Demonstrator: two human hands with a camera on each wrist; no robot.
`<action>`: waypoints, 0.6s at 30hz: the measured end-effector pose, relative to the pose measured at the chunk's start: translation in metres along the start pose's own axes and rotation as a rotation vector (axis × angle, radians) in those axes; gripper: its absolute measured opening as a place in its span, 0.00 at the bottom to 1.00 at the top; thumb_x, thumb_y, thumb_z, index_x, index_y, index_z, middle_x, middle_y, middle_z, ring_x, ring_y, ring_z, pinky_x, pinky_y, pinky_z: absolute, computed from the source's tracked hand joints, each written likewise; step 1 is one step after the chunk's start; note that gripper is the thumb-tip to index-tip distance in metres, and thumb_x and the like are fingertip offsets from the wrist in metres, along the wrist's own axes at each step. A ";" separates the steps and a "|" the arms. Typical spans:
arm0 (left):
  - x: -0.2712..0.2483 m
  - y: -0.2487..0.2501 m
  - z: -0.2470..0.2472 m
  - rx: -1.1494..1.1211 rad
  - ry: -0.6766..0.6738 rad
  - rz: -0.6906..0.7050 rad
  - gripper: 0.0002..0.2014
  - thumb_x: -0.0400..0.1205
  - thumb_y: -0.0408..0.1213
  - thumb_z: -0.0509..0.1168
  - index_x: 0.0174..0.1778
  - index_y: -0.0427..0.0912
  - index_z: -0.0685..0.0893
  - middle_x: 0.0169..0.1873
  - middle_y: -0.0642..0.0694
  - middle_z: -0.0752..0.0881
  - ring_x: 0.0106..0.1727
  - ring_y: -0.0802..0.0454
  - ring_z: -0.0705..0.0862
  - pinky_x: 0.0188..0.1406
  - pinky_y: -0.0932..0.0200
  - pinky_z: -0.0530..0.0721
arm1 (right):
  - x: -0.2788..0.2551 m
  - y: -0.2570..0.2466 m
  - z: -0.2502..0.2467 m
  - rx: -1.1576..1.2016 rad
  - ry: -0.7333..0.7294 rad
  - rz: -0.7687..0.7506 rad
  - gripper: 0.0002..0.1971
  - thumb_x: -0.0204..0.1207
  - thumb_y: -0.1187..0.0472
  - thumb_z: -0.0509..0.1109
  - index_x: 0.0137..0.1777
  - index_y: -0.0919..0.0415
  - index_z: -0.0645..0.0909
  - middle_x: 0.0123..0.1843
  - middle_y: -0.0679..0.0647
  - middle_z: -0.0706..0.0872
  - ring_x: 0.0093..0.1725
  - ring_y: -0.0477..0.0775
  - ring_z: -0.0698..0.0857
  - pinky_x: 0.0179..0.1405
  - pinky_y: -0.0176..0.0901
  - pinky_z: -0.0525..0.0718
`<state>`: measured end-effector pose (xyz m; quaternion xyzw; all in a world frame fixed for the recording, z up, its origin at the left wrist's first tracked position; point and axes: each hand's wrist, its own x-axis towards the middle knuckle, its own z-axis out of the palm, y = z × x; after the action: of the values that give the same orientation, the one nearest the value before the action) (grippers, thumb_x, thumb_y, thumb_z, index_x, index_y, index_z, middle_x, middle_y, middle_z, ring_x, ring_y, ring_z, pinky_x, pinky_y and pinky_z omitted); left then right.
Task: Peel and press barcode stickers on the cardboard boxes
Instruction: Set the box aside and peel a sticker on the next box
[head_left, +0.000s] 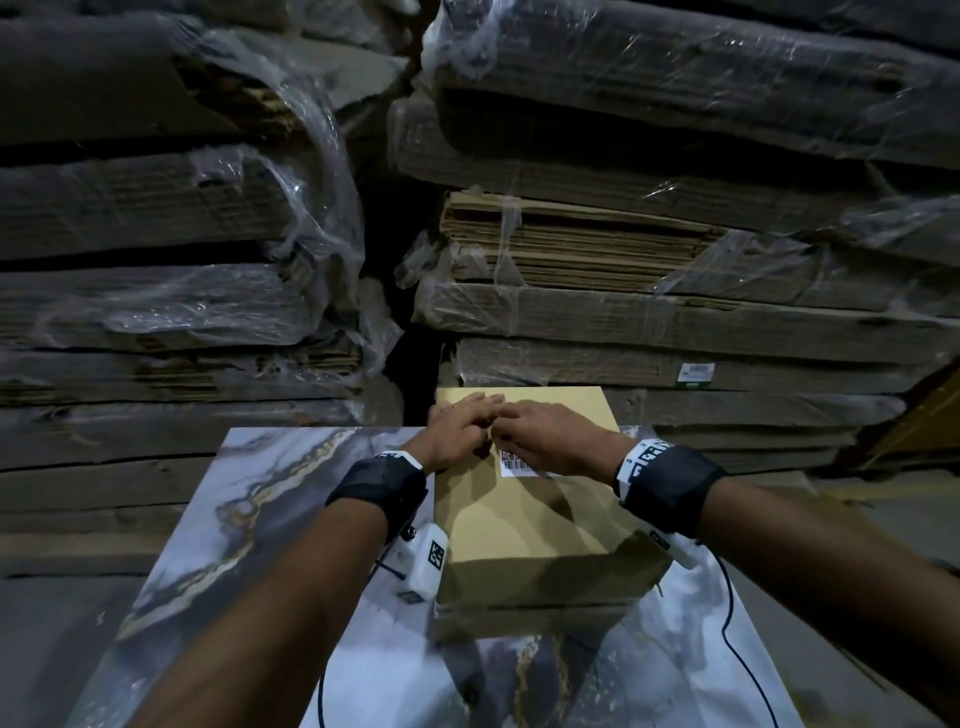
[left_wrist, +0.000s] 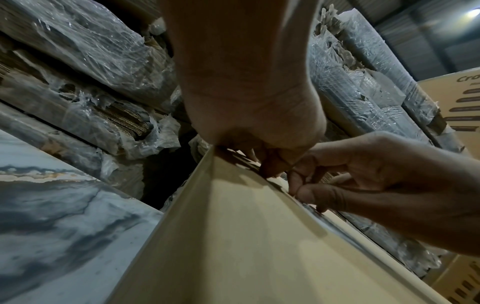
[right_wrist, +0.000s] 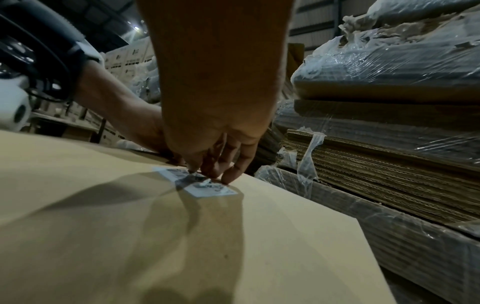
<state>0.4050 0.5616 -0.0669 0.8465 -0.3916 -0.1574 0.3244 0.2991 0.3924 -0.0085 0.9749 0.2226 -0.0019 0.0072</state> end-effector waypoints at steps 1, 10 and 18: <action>0.000 -0.002 0.001 -0.001 0.000 -0.001 0.42 0.68 0.41 0.54 0.84 0.46 0.71 0.85 0.49 0.68 0.88 0.50 0.58 0.85 0.39 0.53 | -0.002 0.000 0.001 -0.004 0.007 -0.025 0.12 0.90 0.56 0.61 0.61 0.61 0.81 0.69 0.60 0.82 0.58 0.63 0.81 0.45 0.51 0.75; 0.002 -0.001 0.001 0.058 -0.022 -0.008 0.41 0.70 0.43 0.53 0.86 0.49 0.69 0.86 0.51 0.65 0.88 0.51 0.57 0.85 0.35 0.53 | -0.009 0.005 -0.002 0.140 0.022 -0.040 0.10 0.90 0.63 0.61 0.64 0.68 0.78 0.60 0.64 0.82 0.50 0.58 0.76 0.50 0.45 0.70; 0.000 0.001 0.001 0.067 -0.015 -0.038 0.40 0.71 0.45 0.53 0.85 0.52 0.69 0.86 0.51 0.66 0.88 0.56 0.55 0.80 0.53 0.47 | -0.018 -0.001 0.000 0.265 0.074 0.069 0.27 0.86 0.63 0.67 0.83 0.54 0.66 0.60 0.50 0.76 0.49 0.48 0.72 0.46 0.36 0.72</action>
<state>0.4042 0.5608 -0.0668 0.8631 -0.3829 -0.1566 0.2899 0.2819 0.3855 -0.0081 0.9737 0.1869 0.0050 -0.1299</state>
